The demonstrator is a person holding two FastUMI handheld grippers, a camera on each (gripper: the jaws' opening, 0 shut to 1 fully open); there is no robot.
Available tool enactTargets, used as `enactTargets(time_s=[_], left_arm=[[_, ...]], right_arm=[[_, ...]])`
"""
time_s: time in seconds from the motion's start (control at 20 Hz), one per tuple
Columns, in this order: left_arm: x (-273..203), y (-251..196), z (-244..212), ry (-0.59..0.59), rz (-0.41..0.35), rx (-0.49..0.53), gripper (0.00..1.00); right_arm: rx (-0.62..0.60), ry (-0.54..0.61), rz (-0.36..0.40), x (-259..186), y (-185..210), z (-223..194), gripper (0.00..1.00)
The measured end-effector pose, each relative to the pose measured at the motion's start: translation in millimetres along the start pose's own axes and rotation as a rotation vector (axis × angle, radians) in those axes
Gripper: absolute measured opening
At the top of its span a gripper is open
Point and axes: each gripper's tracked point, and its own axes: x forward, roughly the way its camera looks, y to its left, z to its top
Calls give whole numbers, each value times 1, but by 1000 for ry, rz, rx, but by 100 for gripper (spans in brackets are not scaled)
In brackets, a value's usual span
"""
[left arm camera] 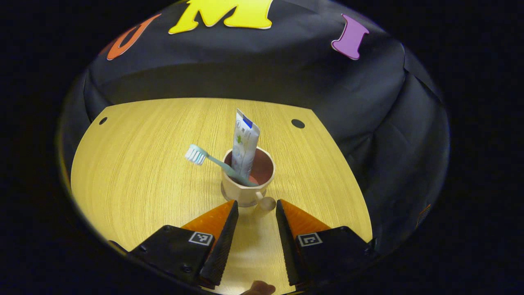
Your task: Put the toothbrush and toothpaste on the desktop into the cup, then pick up the cup and place it on the coaster on the desktop.
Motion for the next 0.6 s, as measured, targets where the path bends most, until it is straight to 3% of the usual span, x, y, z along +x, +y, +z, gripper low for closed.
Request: enactTargets(time_s=[0.15, 0.2, 0.35, 0.45, 0.6], left_arm=[[-26, 21, 10, -173, 19, 49, 63], [-38, 31, 17, -236, 39, 69, 63], [-72, 80, 36, -405, 156, 109, 100], [-101, 82, 35, -509, 180, 97, 100], [-135, 108, 24, -594, 167, 108, 99]], right_arm=[[-36, 20, -1, 5, 5, -12, 91], [-55, 23, -11, 8, 5, -16, 95], [-73, 40, -18, 9, 16, -25, 95], [-88, 38, -18, 7, 25, -28, 99], [-139, 7, -25, 1, 42, -28, 95]])
